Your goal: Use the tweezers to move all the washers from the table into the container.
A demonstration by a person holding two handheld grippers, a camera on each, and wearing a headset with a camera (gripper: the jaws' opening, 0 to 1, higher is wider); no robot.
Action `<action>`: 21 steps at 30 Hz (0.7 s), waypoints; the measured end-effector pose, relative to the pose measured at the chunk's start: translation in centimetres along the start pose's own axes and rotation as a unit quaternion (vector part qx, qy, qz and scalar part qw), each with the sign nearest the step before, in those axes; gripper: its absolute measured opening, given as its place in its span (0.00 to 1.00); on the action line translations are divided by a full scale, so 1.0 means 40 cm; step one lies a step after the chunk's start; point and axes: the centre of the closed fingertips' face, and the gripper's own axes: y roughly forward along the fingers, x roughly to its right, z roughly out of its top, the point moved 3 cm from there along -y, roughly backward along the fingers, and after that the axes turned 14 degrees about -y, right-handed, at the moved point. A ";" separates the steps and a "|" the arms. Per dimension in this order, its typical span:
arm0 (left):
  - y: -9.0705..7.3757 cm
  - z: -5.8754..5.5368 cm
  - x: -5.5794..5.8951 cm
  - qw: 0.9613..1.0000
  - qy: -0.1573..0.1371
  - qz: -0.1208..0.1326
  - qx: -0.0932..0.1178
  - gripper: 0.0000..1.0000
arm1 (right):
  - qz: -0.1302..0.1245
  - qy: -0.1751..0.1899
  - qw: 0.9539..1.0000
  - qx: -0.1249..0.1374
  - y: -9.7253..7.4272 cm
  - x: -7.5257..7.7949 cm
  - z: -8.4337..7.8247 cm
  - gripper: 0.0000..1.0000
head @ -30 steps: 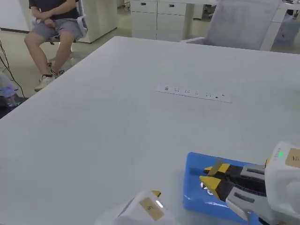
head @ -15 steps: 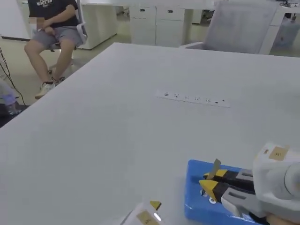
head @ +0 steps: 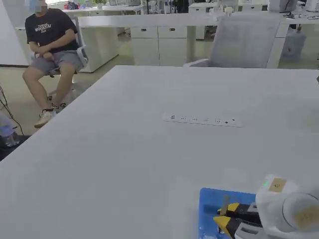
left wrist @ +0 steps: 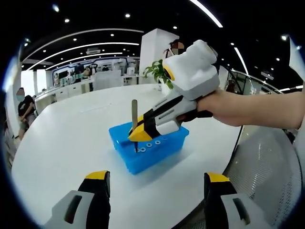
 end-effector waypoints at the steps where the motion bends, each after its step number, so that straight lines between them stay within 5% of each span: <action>1: 0.001 0.000 0.001 1.000 0.005 -0.001 -0.001 0.82 | -0.001 0.003 1.000 0.001 0.000 0.001 0.001 0.03; 21: 0.002 0.000 0.001 1.000 0.005 -0.002 0.001 0.82 | 0.010 -0.005 1.000 -0.009 0.030 -0.006 -0.013 0.03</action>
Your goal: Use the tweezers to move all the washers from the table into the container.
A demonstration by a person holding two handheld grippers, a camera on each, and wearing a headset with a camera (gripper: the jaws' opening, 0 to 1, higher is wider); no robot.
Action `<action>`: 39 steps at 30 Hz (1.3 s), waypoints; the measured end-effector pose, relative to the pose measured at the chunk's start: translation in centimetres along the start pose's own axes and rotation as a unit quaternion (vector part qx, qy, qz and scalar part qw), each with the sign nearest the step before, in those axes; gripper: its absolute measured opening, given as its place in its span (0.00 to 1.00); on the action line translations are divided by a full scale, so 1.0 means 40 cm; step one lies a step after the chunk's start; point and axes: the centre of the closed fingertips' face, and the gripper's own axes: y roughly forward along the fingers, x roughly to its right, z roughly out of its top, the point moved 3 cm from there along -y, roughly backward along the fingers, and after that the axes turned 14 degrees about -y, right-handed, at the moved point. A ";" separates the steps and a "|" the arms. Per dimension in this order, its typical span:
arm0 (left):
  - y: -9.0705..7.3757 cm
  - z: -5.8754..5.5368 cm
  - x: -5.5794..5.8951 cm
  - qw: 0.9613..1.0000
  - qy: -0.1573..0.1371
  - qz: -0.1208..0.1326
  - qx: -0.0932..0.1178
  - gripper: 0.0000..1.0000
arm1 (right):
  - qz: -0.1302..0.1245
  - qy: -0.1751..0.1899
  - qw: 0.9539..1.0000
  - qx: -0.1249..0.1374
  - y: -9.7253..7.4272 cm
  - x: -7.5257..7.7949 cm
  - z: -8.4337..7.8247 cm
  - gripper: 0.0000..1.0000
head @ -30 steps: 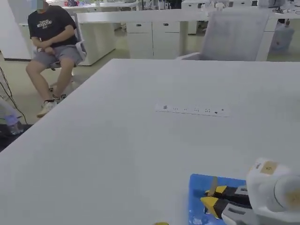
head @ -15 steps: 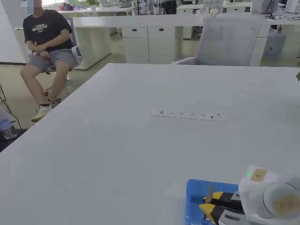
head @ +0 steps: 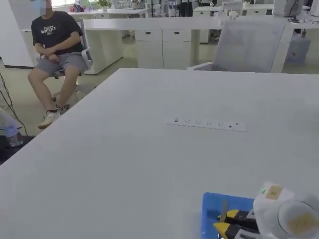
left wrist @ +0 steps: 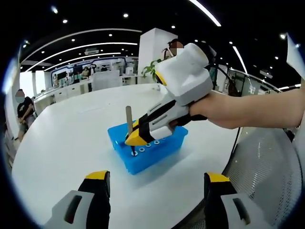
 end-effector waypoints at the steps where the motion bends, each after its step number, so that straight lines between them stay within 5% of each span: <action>1: 0.000 0.000 0.000 1.000 -0.001 0.000 0.000 0.82 | 0.001 0.002 1.000 0.000 0.002 0.000 -0.001 0.03; 5: -0.007 0.018 0.002 0.999 -0.017 -0.007 0.026 0.80 | 0.006 0.022 1.000 0.008 0.001 -0.006 0.000 0.03; 21: -0.016 0.035 0.023 0.999 -0.006 -0.026 0.042 0.72 | -0.023 0.010 0.999 0.020 -0.045 0.021 0.030 0.04; 31: -0.029 0.035 0.001 0.997 -0.058 -0.042 0.043 0.60 | -0.053 -0.007 0.997 0.047 -0.138 0.043 0.066 0.04; 39: -0.055 0.077 0.000 0.991 -0.094 -0.073 0.058 0.50 | -0.066 -0.007 0.996 0.066 -0.202 0.045 0.076 0.04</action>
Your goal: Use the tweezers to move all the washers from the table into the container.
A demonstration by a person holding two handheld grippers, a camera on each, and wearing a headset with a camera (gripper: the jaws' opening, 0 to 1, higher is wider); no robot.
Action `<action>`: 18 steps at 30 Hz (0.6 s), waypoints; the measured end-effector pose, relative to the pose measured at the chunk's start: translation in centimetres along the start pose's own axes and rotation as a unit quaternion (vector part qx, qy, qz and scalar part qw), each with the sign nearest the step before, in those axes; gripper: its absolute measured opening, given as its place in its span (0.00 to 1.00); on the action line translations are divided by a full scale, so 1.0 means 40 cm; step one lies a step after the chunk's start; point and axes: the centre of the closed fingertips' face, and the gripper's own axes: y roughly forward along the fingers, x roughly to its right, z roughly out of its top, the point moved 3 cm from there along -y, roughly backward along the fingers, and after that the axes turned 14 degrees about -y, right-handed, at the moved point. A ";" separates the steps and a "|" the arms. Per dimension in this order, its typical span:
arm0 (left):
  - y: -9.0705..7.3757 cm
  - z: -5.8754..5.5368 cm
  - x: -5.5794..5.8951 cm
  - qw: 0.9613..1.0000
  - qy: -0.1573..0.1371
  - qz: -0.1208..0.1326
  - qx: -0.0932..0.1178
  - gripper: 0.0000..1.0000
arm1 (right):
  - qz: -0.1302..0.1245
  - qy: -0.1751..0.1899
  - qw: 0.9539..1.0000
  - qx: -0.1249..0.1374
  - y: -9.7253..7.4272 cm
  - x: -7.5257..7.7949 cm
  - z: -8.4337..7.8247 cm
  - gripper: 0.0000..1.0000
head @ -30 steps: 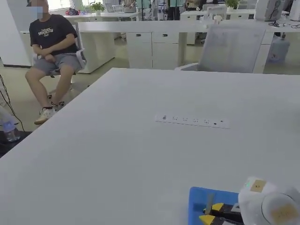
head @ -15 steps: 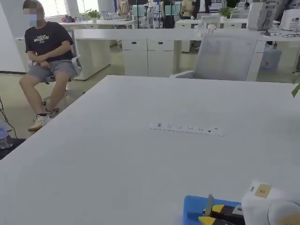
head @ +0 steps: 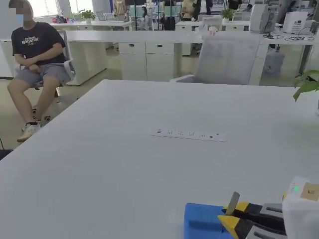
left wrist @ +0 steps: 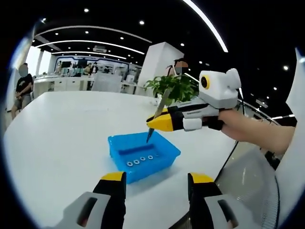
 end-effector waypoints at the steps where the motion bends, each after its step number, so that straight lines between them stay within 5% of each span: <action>1: -0.002 0.006 0.004 1.000 0.003 -0.006 0.002 0.48 | -0.001 0.002 1.000 0.005 -0.011 -0.001 0.004 0.04; 8: -0.007 0.049 0.044 0.998 0.029 -0.064 -0.002 0.47 | 0.022 -0.007 1.000 0.021 -0.055 -0.030 0.009 0.04; 13: -0.012 0.082 0.092 0.991 0.026 -0.132 -0.013 0.55 | 0.054 -0.011 0.998 0.031 -0.073 -0.064 0.005 0.04; 15: -0.012 0.092 0.093 0.991 0.030 -0.129 -0.016 0.60 | 0.065 -0.026 0.997 0.029 -0.079 -0.077 0.001 0.04; 18: -0.018 0.123 0.119 0.985 0.073 -0.156 -0.029 0.56 | 0.084 -0.046 0.995 0.027 -0.086 -0.095 -0.005 0.03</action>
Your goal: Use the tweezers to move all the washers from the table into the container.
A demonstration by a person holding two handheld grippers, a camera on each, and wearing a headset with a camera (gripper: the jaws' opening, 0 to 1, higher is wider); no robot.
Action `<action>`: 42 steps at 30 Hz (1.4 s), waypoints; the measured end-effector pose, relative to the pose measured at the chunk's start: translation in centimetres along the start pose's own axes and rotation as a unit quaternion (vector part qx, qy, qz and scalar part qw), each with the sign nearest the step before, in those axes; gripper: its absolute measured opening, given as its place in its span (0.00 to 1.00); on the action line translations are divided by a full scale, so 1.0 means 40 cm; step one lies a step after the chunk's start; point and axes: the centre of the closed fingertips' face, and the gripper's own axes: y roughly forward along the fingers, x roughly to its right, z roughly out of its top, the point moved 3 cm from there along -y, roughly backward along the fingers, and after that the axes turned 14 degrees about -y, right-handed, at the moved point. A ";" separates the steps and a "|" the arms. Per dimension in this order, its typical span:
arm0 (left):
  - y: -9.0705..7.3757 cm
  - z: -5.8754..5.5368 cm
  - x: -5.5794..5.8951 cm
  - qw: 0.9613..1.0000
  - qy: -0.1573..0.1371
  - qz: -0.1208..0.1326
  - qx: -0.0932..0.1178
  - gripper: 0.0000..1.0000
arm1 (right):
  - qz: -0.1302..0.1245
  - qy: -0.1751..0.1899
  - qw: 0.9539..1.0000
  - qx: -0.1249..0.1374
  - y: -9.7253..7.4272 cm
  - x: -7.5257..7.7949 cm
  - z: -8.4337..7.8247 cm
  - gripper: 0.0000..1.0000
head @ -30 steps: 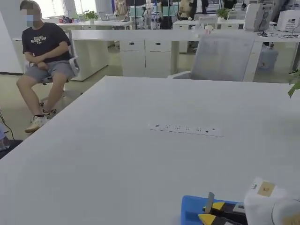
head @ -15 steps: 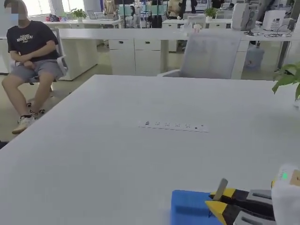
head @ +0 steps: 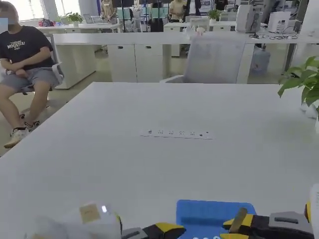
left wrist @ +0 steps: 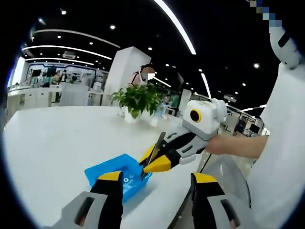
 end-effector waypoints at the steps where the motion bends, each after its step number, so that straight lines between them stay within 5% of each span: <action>1: 0.000 0.007 0.005 1.000 0.006 -0.005 -0.006 0.55 | 0.010 -0.004 1.000 0.000 -0.001 -0.011 0.001 0.03; 11: 0.025 0.068 0.059 0.995 0.036 -0.074 -0.052 0.39 | 0.084 -0.021 0.996 0.006 -0.010 -0.071 0.002 0.03; 22: 0.075 0.025 0.073 0.981 0.086 -0.109 -0.137 0.10 | 0.153 -0.022 0.988 -0.004 -0.027 -0.114 -0.012 0.03; 28: 0.109 0.011 0.081 0.975 0.100 -0.123 -0.155 0.00 | 0.168 -0.030 0.985 -0.011 -0.027 -0.122 -0.014 0.04; 37: 0.100 -0.013 0.055 0.960 0.156 -0.111 -0.204 0.00 | 0.167 -0.039 0.984 -0.039 -0.025 -0.116 -0.053 0.04; 42: 0.105 -0.056 0.015 0.945 0.186 -0.086 -0.256 0.00 | 0.167 -0.054 0.983 -0.064 -0.002 -0.120 -0.099 0.04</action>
